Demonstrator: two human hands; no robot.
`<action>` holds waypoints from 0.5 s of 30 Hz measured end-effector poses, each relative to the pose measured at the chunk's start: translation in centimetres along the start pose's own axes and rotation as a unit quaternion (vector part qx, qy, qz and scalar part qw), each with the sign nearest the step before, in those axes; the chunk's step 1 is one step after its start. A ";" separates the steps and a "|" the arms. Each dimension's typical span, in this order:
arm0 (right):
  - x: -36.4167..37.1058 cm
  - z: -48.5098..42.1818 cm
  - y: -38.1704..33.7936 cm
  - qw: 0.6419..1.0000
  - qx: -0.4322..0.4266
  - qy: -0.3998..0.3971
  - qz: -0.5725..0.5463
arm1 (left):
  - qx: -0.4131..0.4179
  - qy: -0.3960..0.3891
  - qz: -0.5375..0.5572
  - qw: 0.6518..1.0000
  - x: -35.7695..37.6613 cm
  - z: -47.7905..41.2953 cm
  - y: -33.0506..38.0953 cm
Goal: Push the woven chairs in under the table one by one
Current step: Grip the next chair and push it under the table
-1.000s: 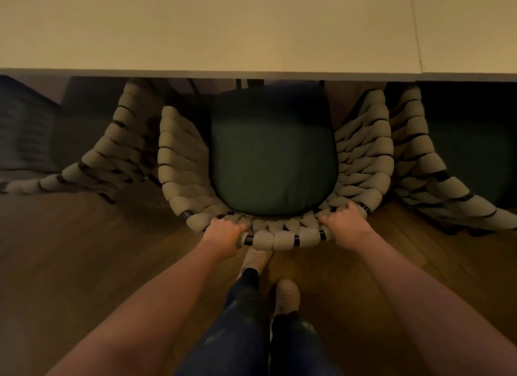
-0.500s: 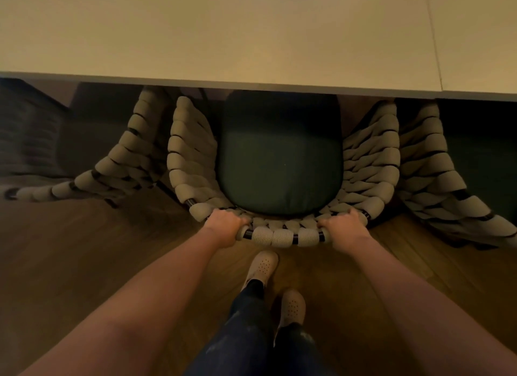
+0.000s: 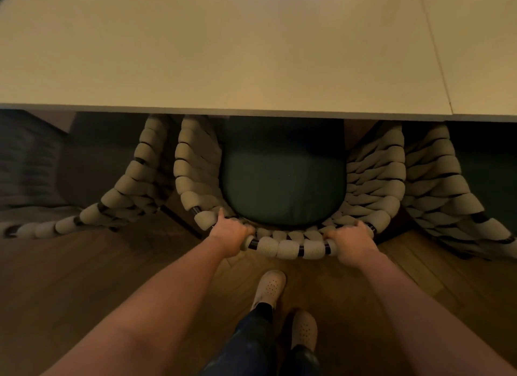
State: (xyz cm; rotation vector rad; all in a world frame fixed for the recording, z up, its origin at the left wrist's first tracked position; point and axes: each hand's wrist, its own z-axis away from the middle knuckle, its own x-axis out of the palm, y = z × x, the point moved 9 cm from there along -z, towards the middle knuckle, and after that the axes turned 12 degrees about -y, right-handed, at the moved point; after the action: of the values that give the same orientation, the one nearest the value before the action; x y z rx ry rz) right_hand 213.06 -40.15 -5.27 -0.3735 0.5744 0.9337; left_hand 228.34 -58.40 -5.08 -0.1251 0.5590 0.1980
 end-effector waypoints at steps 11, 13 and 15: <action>-0.2 -0.1 -1.3 0.999 0.009 -0.015 0.028 | 0.010 0.003 0.027 1.000 0.5 0.1 -0.5; -0.2 0.0 -1.3 0.999 0.009 -0.026 0.023 | 0.011 0.004 0.028 1.000 0.8 -0.1 -0.5; -0.2 0.0 -1.3 1.000 0.004 -0.026 0.015 | 0.022 0.001 0.031 0.999 0.7 -0.2 -0.5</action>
State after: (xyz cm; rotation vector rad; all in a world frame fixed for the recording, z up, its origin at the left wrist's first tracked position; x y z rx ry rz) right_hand 214.03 -40.96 -5.05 -0.3336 0.5368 0.9673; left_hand 228.97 -58.76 -5.57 -0.0661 0.5689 0.2453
